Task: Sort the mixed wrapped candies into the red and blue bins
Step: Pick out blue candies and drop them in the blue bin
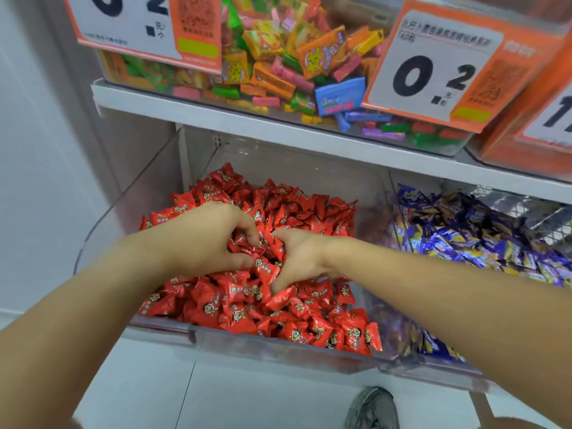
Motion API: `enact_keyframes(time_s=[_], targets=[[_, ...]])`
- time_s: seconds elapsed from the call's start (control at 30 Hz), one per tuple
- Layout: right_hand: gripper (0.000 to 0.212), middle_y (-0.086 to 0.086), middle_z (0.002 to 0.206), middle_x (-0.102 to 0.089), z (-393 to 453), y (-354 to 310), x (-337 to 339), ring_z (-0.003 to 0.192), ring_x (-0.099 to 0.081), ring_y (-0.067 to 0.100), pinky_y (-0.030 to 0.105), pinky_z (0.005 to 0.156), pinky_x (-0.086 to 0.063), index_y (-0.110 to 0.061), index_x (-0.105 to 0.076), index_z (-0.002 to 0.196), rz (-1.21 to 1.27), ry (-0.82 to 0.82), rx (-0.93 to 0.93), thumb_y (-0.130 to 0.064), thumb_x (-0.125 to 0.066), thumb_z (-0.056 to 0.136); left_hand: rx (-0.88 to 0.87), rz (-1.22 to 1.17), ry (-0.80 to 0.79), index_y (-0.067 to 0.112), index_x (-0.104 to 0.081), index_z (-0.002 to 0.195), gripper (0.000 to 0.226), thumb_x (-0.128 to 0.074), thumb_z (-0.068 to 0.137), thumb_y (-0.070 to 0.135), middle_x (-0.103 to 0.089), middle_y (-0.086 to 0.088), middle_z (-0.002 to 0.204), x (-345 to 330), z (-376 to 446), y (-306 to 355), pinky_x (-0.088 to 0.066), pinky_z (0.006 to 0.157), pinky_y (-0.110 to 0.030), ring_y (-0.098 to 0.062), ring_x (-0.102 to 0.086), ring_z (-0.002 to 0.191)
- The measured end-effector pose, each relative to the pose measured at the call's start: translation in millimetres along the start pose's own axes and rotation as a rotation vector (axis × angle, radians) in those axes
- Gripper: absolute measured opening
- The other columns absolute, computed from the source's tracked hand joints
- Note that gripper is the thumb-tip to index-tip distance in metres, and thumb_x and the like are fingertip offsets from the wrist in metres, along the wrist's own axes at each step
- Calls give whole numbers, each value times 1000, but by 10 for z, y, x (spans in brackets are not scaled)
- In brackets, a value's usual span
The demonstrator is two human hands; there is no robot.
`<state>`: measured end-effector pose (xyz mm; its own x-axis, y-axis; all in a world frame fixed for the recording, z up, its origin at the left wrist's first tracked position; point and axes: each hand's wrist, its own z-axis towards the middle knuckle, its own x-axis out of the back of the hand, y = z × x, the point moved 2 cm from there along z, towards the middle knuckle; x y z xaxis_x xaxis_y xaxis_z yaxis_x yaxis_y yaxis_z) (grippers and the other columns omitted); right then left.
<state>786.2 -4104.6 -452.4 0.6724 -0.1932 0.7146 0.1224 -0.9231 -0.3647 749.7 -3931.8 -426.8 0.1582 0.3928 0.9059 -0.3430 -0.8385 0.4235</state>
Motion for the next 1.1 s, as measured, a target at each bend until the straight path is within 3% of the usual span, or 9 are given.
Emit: enact_keyframes(time_s=[0.13,0.23,0.33,0.43,0.57,0.7,0.8,0.97,1.1], targets=[[111,5,139,-54,46,-30,-89,120,-59,26,35,95,-54,-20,-23,156,-37,134,53,-34,-88,66,21,-17,-3,35,-70,103,29,-80,77,42,-66,17,105,35,-19,19,-46,87,-23,-2,-59,95],[92,4,119,-62,24,-33,-103,107,-62,20,26,81,-50,-20,-36,151,-32,176,90,-28,-83,72,37,14,-14,35,-69,106,30,-77,79,45,-66,16,107,19,-24,52,-45,83,-20,-2,-59,94],[53,3,96,-66,-13,-17,91,85,-66,23,24,64,-51,-28,-60,111,-70,218,110,-26,-87,65,32,0,20,34,-68,106,27,-74,82,45,-67,15,100,37,-26,49,-43,74,-14,4,-58,83],[29,6,72,-64,-152,-9,351,60,-59,21,24,47,-46,-16,-64,87,212,160,136,-6,-82,68,30,-53,71,33,-64,115,38,-74,81,46,-64,18,108,76,-46,35,-35,74,-2,9,-54,85],[40,3,86,-71,-416,-153,439,69,-67,11,27,62,-56,-16,-67,100,467,127,290,-4,-88,69,17,-250,128,34,-51,132,80,-77,63,64,-58,19,128,161,-115,40,-41,105,-22,5,-54,118],[69,13,117,-69,-539,-113,258,100,-67,11,28,88,-56,-10,-57,126,427,9,385,3,-88,66,8,-263,9,39,-50,130,87,-90,54,54,-60,24,118,182,-223,73,-45,102,-22,9,-56,112],[84,4,144,-51,-555,37,131,130,-50,9,28,110,-43,-24,-45,144,348,-27,347,-2,-85,74,28,-133,-38,44,-50,127,79,-90,59,49,-62,24,111,129,-257,97,-46,96,-24,5,-57,106],[40,-11,110,-69,-564,144,75,105,-65,12,35,96,-53,-31,-69,111,257,234,364,-15,-83,78,-19,-15,-24,40,-64,119,51,-84,71,43,-64,25,106,97,-250,164,-42,86,-9,7,-57,99],[30,-17,98,-67,-600,171,58,87,-66,10,27,82,-55,-33,-70,103,113,248,322,-20,-82,79,-31,0,3,35,-71,109,35,-81,76,40,-66,23,98,104,-243,186,-40,77,-5,4,-58,90]])
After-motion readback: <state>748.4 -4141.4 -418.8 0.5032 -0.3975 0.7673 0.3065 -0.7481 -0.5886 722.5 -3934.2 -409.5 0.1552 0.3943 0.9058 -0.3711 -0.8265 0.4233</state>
